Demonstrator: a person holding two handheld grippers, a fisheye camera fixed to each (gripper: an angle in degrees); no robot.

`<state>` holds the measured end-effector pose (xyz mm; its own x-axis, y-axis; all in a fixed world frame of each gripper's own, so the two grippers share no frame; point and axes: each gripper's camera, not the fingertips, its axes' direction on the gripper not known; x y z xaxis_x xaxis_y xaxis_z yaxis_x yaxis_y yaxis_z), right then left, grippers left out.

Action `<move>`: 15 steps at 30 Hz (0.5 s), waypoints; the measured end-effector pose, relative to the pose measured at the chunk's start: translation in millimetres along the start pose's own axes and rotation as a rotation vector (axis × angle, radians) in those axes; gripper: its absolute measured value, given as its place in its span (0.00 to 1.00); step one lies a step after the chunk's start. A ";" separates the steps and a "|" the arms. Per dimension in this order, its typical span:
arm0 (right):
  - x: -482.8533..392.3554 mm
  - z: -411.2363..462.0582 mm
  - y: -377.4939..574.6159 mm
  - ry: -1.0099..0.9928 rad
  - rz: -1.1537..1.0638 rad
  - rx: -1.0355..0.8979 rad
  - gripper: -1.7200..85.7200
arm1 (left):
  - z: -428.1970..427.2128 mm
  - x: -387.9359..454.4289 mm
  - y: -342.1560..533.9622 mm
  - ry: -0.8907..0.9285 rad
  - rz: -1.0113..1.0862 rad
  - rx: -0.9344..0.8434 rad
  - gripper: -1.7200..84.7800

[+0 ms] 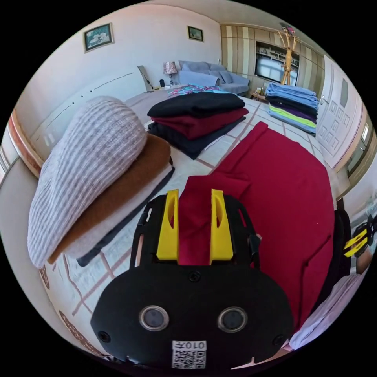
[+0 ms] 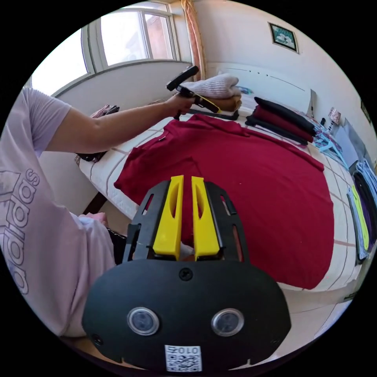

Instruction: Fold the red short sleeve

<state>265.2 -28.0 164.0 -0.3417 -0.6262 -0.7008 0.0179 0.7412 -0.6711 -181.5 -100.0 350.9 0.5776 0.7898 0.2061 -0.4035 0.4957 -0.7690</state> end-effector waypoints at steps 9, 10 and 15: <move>4.0 -23.3 27.8 0.044 0.032 -0.007 0.08 | 67.2 -3.7 -38.0 0.053 0.036 -0.185 0.12; 3.7 -22.7 27.6 0.047 0.031 -0.010 0.08 | 68.1 -4.1 -36.7 0.099 0.041 -0.177 0.11; -1.5 -18.3 21.7 0.058 0.003 -0.029 0.08 | 58.7 -0.9 -27.4 0.103 0.044 -0.127 0.05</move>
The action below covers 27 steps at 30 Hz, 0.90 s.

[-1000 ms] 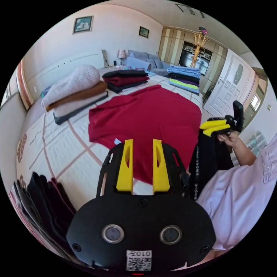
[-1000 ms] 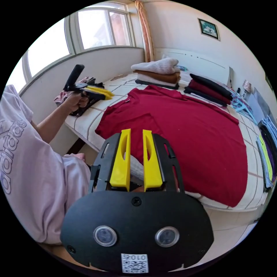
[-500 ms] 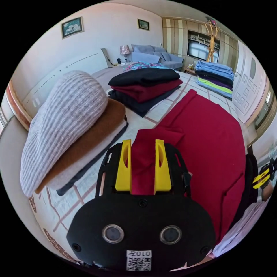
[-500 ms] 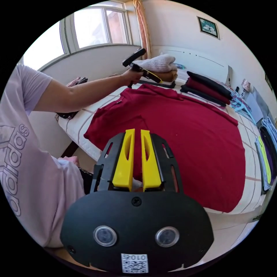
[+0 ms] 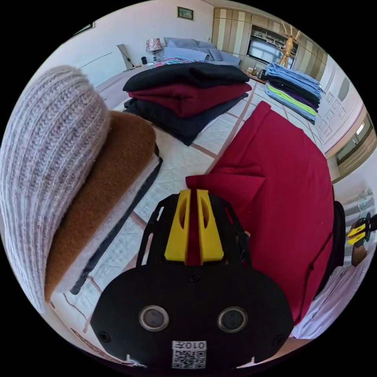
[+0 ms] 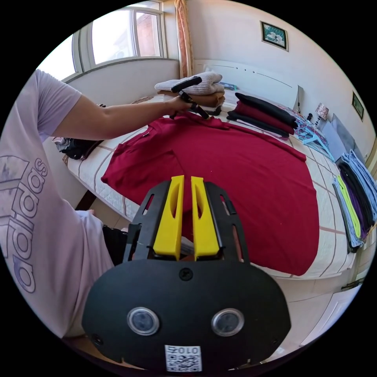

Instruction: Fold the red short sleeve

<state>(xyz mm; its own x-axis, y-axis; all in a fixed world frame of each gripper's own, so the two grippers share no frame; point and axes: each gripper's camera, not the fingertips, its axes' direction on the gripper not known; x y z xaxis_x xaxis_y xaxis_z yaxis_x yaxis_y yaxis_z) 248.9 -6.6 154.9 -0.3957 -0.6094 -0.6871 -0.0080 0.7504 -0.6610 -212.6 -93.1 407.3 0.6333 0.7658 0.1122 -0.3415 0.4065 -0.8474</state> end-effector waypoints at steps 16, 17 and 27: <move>-16.2 -28.3 3.2 0.023 -0.037 0.002 0.07 | -75.9 159.2 120.1 -0.138 0.334 0.153 0.07; -13.4 -31.7 1.5 0.022 -0.036 0.006 0.07 | -81.1 157.7 119.8 -0.134 0.307 0.178 0.08; 13.3 -70.0 -3.9 0.113 0.030 0.075 0.07 | -62.0 122.1 5.1 -0.214 0.194 0.193 0.10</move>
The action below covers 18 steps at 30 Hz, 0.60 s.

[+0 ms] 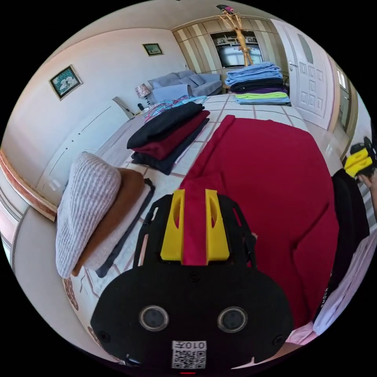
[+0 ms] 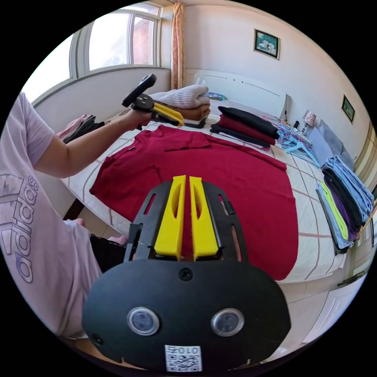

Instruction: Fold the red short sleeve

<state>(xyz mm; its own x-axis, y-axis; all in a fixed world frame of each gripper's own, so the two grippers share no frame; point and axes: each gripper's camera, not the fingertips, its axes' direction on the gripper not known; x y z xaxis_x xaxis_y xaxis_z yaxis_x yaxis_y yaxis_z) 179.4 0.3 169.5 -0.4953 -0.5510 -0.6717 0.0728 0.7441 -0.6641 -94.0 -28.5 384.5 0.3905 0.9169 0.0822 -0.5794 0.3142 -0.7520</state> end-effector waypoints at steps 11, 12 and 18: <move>28.6 -22.1 18.2 0.068 0.102 -0.053 0.07 | 114.3 -16.3 -89.6 0.302 0.283 -0.118 0.08; 31.0 -22.4 18.9 0.063 0.115 -0.057 0.07 | 116.6 -17.0 -90.1 0.297 0.290 -0.130 0.08; 33.5 -21.0 5.9 0.049 0.128 -0.061 0.07 | 139.7 -8.1 -89.5 0.246 0.371 -0.243 0.05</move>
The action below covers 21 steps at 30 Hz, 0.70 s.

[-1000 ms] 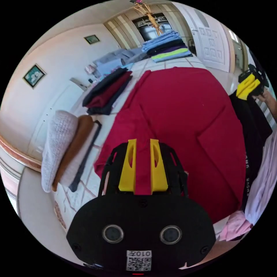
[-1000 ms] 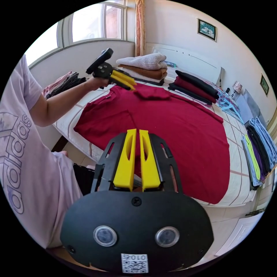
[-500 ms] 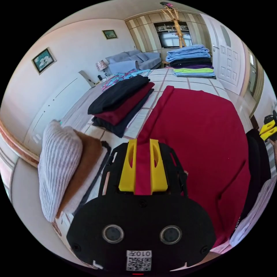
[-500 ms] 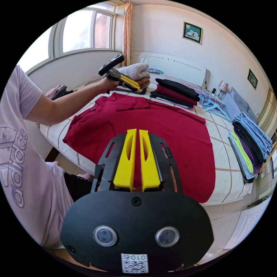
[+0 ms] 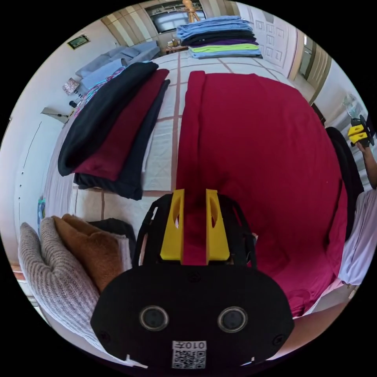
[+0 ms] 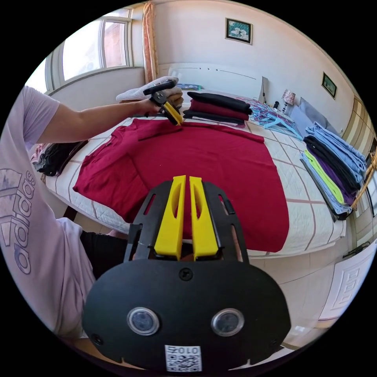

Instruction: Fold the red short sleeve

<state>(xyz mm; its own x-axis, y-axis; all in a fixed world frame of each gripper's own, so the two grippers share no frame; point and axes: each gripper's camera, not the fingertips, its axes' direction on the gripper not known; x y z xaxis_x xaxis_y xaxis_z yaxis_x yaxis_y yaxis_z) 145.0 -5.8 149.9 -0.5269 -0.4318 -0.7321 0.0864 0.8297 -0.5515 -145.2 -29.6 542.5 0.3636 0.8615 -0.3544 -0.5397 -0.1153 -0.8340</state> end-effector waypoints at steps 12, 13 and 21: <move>-1.9 -13.6 -42.2 0.001 0.006 0.008 0.06 | 10.6 -39.8 2.1 -0.078 -0.274 -0.038 0.04; -0.3 -13.4 -46.1 0.007 0.001 0.008 0.07 | 10.7 -39.9 5.8 -0.073 -0.306 -0.016 0.05; 82.1 8.4 -174.4 0.372 -0.198 -0.021 0.08 | -50.7 -29.3 62.8 -0.162 -0.520 0.180 0.08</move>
<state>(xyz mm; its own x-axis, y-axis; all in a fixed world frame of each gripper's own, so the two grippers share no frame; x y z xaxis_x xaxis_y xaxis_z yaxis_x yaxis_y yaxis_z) 93.7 -188.9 182.6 -0.8014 -0.4298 -0.4159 -0.0629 0.7521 -0.6560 -151.3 -87.2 479.0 0.5022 0.8489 0.1651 -0.4465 0.4180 -0.7911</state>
